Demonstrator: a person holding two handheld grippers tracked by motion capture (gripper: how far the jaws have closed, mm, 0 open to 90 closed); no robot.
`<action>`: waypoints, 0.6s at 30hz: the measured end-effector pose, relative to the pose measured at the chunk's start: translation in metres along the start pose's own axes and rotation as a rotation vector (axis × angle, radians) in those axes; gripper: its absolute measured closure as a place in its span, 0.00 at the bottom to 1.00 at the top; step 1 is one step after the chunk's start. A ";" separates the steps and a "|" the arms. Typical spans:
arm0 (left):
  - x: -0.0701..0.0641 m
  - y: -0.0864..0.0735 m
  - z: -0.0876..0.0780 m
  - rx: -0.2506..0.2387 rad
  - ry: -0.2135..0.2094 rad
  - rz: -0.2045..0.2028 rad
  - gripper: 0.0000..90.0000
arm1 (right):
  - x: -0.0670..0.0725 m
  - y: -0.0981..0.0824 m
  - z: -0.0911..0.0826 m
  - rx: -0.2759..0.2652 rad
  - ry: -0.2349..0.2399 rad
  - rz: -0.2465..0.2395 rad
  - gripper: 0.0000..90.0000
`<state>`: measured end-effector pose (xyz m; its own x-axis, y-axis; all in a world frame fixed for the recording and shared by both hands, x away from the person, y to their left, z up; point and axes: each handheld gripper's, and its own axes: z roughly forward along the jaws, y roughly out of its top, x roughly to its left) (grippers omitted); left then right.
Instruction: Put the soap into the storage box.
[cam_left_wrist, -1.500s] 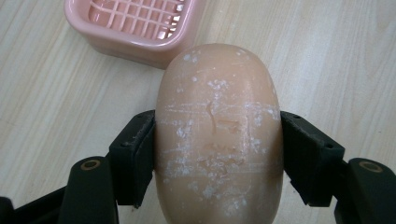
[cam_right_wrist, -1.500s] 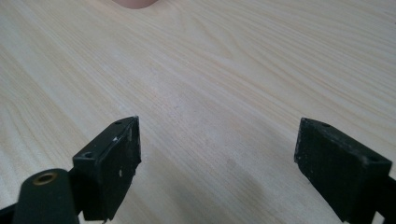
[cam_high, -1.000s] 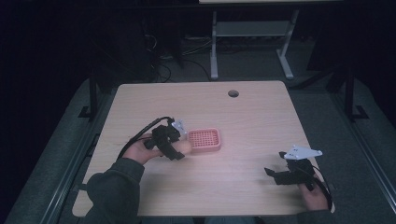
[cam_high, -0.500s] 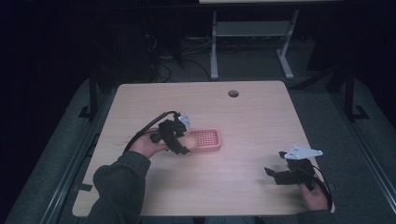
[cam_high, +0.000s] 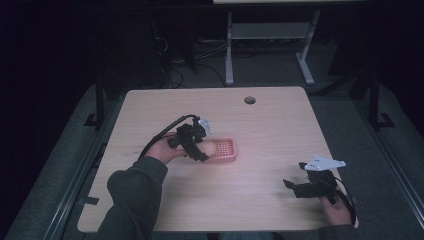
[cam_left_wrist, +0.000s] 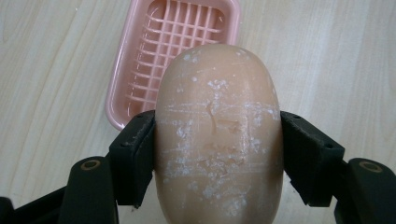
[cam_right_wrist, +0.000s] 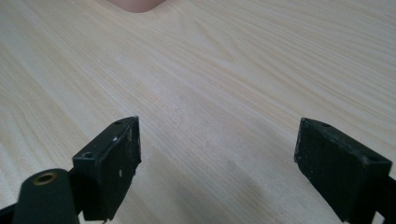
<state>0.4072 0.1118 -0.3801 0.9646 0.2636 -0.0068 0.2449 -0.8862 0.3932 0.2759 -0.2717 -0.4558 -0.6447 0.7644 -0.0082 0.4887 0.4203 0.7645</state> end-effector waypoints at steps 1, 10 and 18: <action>0.001 0.001 0.001 0.001 -0.002 0.002 0.36 | 0.000 0.000 0.000 0.000 0.000 0.000 0.16; 0.006 0.013 0.008 0.007 -0.011 0.002 0.36 | -0.001 0.000 0.000 -0.004 0.001 0.001 0.16; 0.010 0.023 0.011 0.008 -0.012 0.013 0.36 | -0.001 0.000 0.000 -0.004 0.002 0.000 0.16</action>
<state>0.4233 0.0898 -0.3814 0.9687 0.2479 -0.0126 0.2334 -0.8923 0.3864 0.2766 -0.2718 -0.4558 -0.6458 0.7634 -0.0070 0.4864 0.4186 0.7669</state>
